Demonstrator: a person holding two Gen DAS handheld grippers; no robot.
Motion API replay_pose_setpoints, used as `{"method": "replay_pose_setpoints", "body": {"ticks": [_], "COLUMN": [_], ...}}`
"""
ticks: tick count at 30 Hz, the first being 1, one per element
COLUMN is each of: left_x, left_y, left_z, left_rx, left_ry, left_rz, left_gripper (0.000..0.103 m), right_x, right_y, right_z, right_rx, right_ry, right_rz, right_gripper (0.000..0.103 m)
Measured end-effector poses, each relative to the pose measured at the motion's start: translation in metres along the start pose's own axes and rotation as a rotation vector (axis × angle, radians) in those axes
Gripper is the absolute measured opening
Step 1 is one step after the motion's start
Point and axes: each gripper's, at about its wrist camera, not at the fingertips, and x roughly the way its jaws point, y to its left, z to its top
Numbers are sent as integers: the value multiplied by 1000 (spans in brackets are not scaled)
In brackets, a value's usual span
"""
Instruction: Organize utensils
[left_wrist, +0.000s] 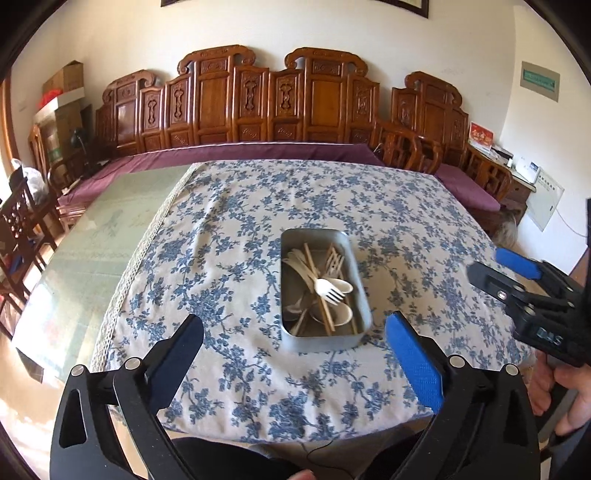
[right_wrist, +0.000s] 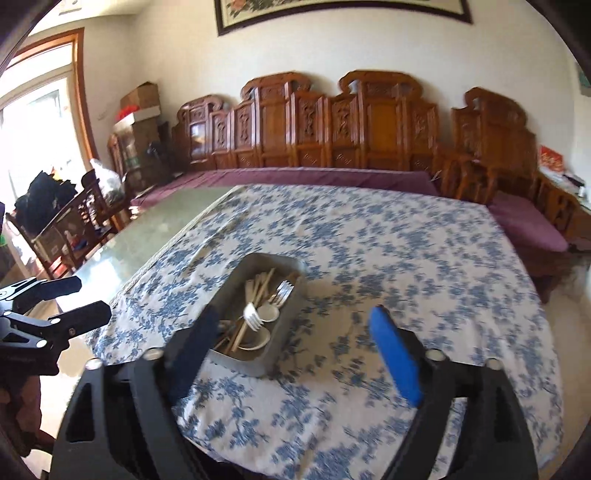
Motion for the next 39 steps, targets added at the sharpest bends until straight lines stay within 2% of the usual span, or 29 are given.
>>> {"method": "replay_pose_setpoints", "body": {"ticks": [3, 7, 14, 20, 26, 39], "left_x": [-10, -26, -66, -96, -111, -114], "left_y": [-11, -24, -47, -55, -58, -63], "left_z": [0, 2, 14, 25, 27, 24], "left_rx": [11, 20, 41, 33, 31, 40], "left_ry": [-13, -44, -141, -209, -245, -254], "left_rz": [8, -4, -10, -12, -7, 9], "left_gripper": [95, 95, 95, 95, 95, 95], "right_x": [-23, -58, -114, -148, -162, -165], "right_y": [-8, -17, -20, -23, -25, -24], "right_z": [-4, -1, 13, 19, 18, 18], "right_rx": [19, 37, 16, 33, 34, 35], "right_ry": [-31, -80, -185, -251, -277, -284], "right_rz": [-20, -58, -120, -156, -163, -161], "right_gripper": [100, 100, 100, 100, 100, 100]}}
